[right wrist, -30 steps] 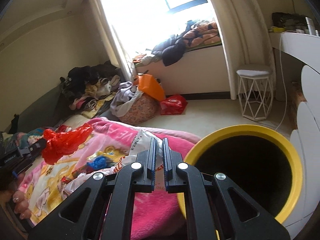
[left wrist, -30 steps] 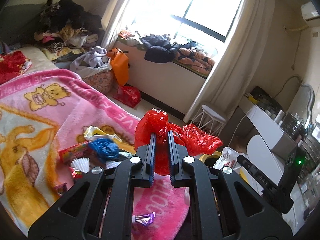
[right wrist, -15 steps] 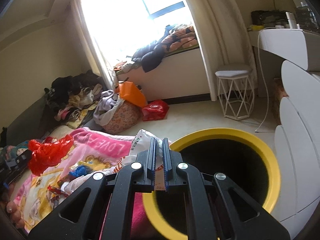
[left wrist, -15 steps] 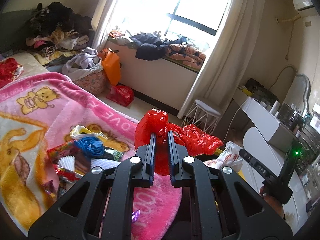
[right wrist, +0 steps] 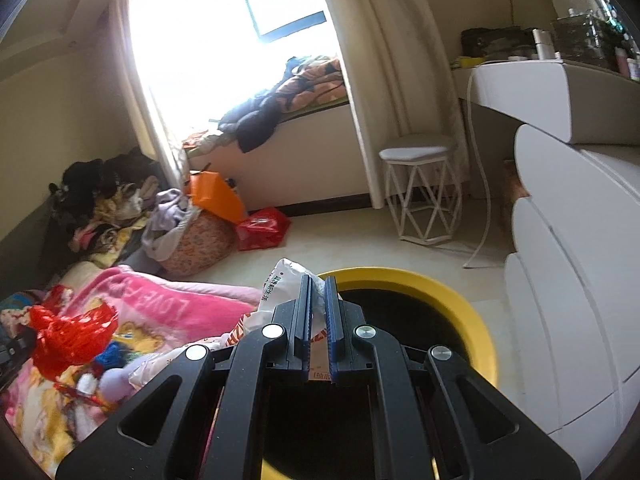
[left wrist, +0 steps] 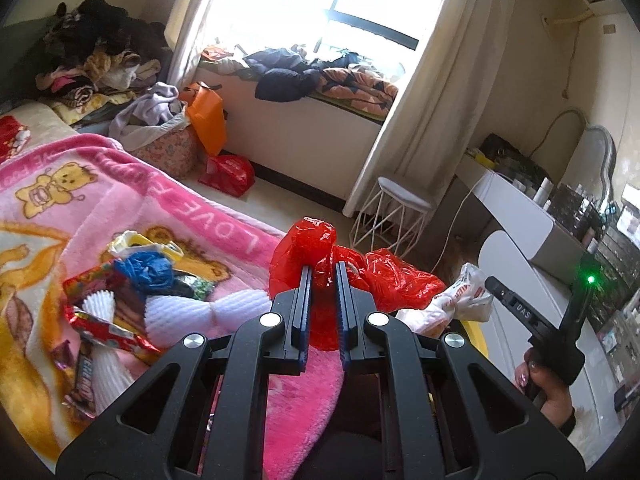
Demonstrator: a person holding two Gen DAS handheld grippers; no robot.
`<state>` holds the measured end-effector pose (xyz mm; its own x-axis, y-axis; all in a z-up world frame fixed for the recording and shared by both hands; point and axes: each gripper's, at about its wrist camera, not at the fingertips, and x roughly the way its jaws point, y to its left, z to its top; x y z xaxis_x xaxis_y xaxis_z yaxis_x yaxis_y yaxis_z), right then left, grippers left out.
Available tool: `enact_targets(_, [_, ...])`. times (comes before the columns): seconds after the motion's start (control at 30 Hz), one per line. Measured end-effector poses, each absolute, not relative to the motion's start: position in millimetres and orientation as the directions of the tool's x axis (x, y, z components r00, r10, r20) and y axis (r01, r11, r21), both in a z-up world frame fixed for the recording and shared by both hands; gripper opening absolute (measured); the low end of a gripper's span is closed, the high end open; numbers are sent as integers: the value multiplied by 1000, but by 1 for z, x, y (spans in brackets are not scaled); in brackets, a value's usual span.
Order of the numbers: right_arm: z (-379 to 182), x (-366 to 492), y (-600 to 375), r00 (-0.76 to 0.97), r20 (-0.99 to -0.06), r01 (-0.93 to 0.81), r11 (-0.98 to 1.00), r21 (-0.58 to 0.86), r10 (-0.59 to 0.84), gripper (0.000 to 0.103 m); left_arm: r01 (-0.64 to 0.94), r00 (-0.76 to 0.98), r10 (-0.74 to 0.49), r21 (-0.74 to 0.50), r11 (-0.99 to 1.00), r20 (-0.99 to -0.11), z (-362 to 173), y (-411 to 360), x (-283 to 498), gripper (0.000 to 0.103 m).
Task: Collect trash
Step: 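Carry both bags over the yellow-rimmed bin and open both tools to drop them, then move both open tools back to the trash pile on the blanket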
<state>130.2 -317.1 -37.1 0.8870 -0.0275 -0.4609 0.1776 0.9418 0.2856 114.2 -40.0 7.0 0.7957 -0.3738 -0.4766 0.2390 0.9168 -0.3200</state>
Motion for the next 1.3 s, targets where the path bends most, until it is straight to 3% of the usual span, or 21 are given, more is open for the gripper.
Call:
enact_targets(0.57, [-64,137,-352,835,-514,311,939,145,-197,6,280,749,-367,-239,930,-552,-23,-101,126,7])
enact_targets(0.8, [-72,141,-356,816,-542,322,937,136,-201,7,304,744,-348,-175,936,-570,-27,-132,136,7])
enact_targets(0.87, [-74,143,-357,823,-545,294,941,166,-160,11,314,732,-359,-182,932,-579,-30,-139,142,8])
enact_targets(0.93, [-75,142,-358,827,-541,295,938,185,-153,15,328,723,-374,-188,926,-580,-33,-145,145,17])
enact_targets(1.0, [-74,141,-361,829,-539,299,932,204,-148,21,348,709,-403,-210,914,-579,-35,-149,147,40])
enact_targets(1.1, [-72,139,-366,836,-531,306,920,244,-138,32,368,701,-431,-229,901,-568,-35,-150,144,56])
enact_targets(1.3, [-64,137,-358,855,-510,267,922,282,-91,43,359,720,-429,-237,903,-546,-31,-137,133,73])
